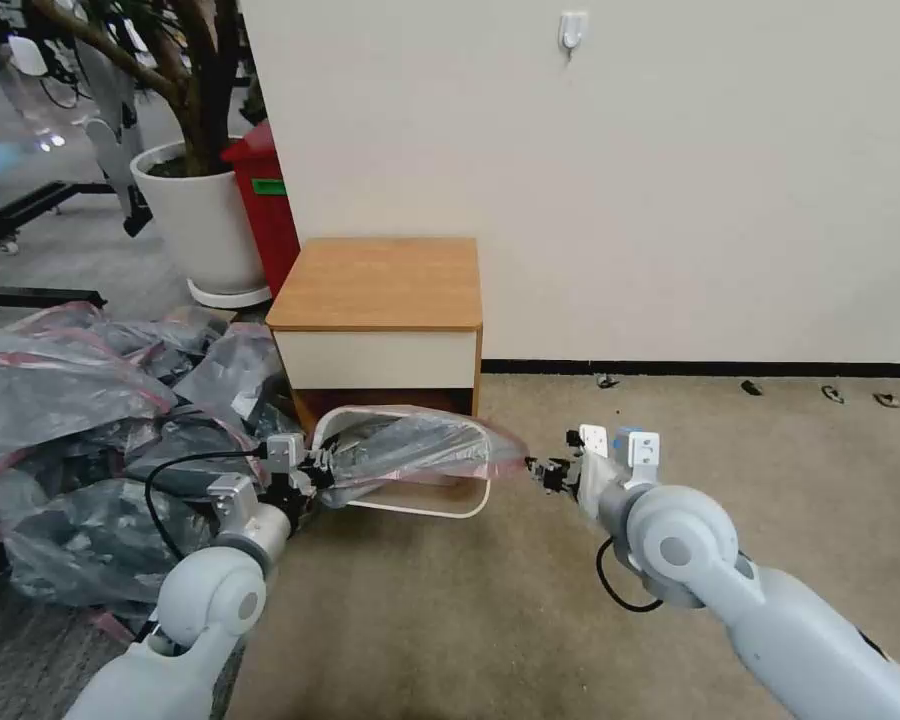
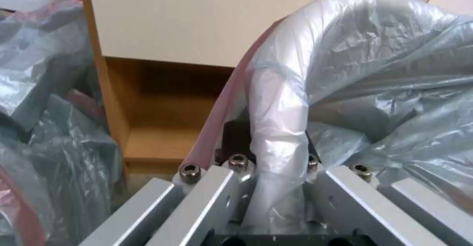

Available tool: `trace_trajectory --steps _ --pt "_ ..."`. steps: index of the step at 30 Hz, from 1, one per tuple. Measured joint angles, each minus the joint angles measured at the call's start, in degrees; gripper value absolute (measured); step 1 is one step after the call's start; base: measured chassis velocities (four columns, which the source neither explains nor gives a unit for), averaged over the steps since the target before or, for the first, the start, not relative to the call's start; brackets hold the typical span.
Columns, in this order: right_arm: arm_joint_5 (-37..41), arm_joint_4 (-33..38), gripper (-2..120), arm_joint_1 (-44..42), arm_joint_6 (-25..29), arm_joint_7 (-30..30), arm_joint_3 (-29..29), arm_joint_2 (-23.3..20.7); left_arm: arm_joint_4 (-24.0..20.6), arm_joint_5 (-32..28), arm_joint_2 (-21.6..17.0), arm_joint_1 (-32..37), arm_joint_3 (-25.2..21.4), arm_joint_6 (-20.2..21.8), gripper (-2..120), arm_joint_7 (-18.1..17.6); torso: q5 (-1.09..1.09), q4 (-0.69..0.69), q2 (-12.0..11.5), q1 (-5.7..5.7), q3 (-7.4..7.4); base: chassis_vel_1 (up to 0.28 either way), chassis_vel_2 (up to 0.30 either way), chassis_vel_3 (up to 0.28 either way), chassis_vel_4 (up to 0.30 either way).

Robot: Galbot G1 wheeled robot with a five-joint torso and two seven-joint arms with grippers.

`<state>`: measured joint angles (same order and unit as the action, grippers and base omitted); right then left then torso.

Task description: Pick up the garbage bag from the table and place it over the trash can.

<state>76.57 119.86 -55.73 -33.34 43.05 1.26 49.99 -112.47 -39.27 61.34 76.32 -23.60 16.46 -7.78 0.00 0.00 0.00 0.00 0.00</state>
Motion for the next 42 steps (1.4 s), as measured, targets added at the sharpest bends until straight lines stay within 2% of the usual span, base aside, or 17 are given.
trace_trajectory --steps 2,4,7,8,12,13,15,16,17,20,22,25,42 --pt "1.90 0.87 70 -0.20 1.24 0.10 1.32 0.06 0.36 -0.07 0.43 -0.09 -0.37 -0.11 3 -0.09 0.01 0.00 0.00 0.00 0.00 0.000 0.000 0.000 0.000" --pt "3.52 2.05 74 -0.56 2.02 0.41 2.03 0.29 0.60 -0.14 0.64 -0.21 -0.56 -0.20 3 -0.23 0.00 0.00 0.00 0.00 0.00 0.000 0.000 0.000 0.000" --pt "12.72 6.98 89 -1.83 3.03 3.87 3.16 1.94 1.42 -0.42 1.34 -0.84 -1.01 -0.70 3 -0.84 -0.01 0.00 0.00 0.00 0.00 0.000 0.000 0.000 0.000" --pt "12.72 6.98 89 -1.83 3.03 3.87 3.16 1.94 1.42 -0.42 1.34 -0.84 -1.01 -0.70 3 -0.84 -0.01 0.00 0.00 0.00 0.00 0.000 0.000 0.000 0.000" --pt "19.93 10.14 100 -2.75 4.50 8.62 2.80 7.77 1.86 -0.75 2.52 -1.60 -1.47 -0.87 3 -1.42 0.01 0.00 0.00 0.00 0.00 0.000 0.000 0.000 0.000" --pt "19.93 10.14 100 -2.75 4.50 8.62 2.80 7.77 1.86 -0.75 2.52 -1.60 -1.47 -0.87 3 -1.42 0.01 0.00 0.00 0.00 0.00 0.000 0.000 0.000 0.000" --pt "21.52 10.16 100 -2.92 5.12 9.86 2.06 11.10 1.88 -0.80 3.32 -1.77 -1.56 -0.88 3 -1.77 0.00 0.00 0.00 0.00 0.00 0.000 0.000 0.000 0.000" --pt "21.59 10.10 100 -2.92 5.20 9.89 1.96 11.42 1.88 -0.80 3.44 -1.77 -1.57 -0.88 3 -1.81 0.00 0.00 0.00 0.00 0.00 0.000 0.000 0.000 0.000" --pt "21.69 9.03 100 -2.96 6.02 10.00 1.28 14.36 1.69 -0.81 4.14 -1.70 -1.58 -0.88 3 -1.95 -0.01 0.00 0.00 0.00 0.00 0.000 0.000 0.000 0.000" --pt "21.67 8.07 100 -2.97 6.53 9.96 1.20 16.65 1.39 -0.81 4.76 -1.52 -1.64 -0.88 3 -2.01 -0.01 0.01 0.00 0.00 0.00 0.000 0.000 0.000 0.000" --pt "21.29 6.71 100 -3.01 6.90 9.55 1.43 20.28 1.12 -0.73 5.76 -1.26 -1.65 -0.88 3 -2.04 0.00 0.00 0.00 0.00 0.00 0.000 0.000 0.000 0.000" --pt "20.52 5.48 99 -2.80 6.96 9.19 1.56 22.00 0.90 -0.61 6.40 -1.12 -1.63 -0.88 3 -2.10 0.00 0.01 0.00 0.00 0.00 0.000 0.000 0.000 0.000" --pt "16.88 -3.00 96 -0.09 7.75 5.20 1.91 23.60 -1.15 -0.53 7.58 -0.43 -1.23 -0.28 3 -2.29 0.01 0.00 0.00 0.00 0.00 0.000 0.000 0.000 0.000"
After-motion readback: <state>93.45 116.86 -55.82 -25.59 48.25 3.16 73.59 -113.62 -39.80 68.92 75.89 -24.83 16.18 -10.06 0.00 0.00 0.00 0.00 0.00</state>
